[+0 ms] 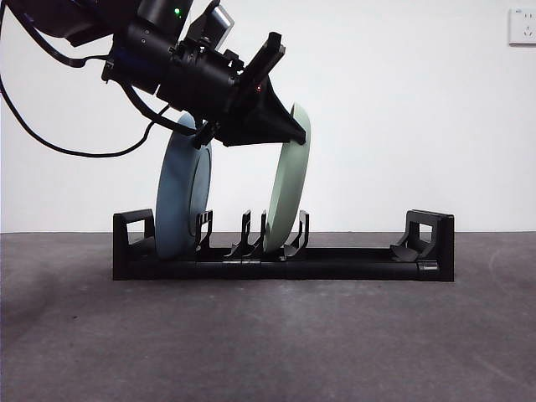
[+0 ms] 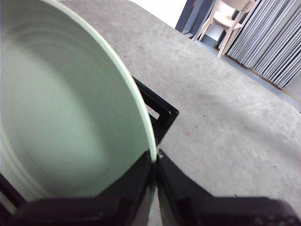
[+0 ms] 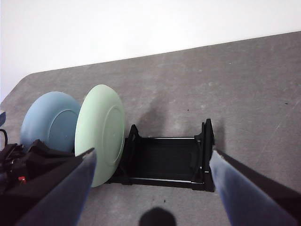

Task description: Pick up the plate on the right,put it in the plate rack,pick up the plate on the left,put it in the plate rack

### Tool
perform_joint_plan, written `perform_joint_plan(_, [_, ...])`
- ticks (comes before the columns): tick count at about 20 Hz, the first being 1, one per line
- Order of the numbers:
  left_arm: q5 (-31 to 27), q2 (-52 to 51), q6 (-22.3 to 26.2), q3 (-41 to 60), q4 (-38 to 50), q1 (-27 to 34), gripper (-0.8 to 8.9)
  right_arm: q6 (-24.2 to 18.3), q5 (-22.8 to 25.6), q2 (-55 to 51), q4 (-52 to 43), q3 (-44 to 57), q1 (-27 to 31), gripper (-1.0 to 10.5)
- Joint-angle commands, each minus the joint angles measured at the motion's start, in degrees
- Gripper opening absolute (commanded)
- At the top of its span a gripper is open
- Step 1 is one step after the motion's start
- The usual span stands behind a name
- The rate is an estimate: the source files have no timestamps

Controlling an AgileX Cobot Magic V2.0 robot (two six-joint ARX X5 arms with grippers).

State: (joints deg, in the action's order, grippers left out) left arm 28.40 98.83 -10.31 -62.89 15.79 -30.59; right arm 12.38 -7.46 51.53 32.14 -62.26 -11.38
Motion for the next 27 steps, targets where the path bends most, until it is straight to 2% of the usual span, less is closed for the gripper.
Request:
perform_joint_plan(1, [-0.3, 0.2, 2.1, -0.2, 0.8, -0.5, 0.00, -0.4, 0.0, 0.2, -0.2, -0.2, 0.0, 4.1])
perform_joint_plan(5, [-0.7, 0.2, 4.6, -0.2, 0.8, -1.0, 0.16, -0.4, 0.0, 0.2, -0.2, -0.2, 0.0, 4.1])
perform_joint_plan(10, [-3.1, 0.2, 4.6, -0.2, 0.1, -1.2, 1.99, -0.4, 0.0, 0.2, -0.2, -0.2, 0.0, 4.1])
perform_joint_plan(16, [-4.3, 0.2, 4.6, -0.2, -1.7, -1.2, 2.31, -0.4, 0.0, 0.2, -0.2, -0.2, 0.0, 4.1])
perform_joint_plan(19, [-4.1, -0.4, 4.6, -0.2, -2.2, -1.8, 2.94, -0.4, 0.0, 0.2, -0.1, -0.2, 0.0, 4.1])
perform_joint_plan(22, [-3.2, -2.3, 4.6, -0.2, -2.2, -3.2, 2.88, -0.5, 0.0, 0.2, 0.3, -0.2, 0.0, 4.0])
perform_joint_plan(24, [-2.4, -4.4, 5.5, -0.3, -2.3, -4.3, 2.37, -0.6, 0.0, 0.4, 1.0, -0.2, 0.0, 3.2])
perform_joint_plan(26, [-2.6, -7.2, 6.6, -0.3, -3.8, -5.6, 0.13, -1.8, 0.0, 0.8, 1.9, -0.2, 0.0, 1.7])
perform_joint_plan(27, [-3.0, -9.0, 7.2, -0.3, -5.1, -6.2, 0.01, -2.4, 0.0, 1.0, 2.7, -0.2, 0.0, 0.9])
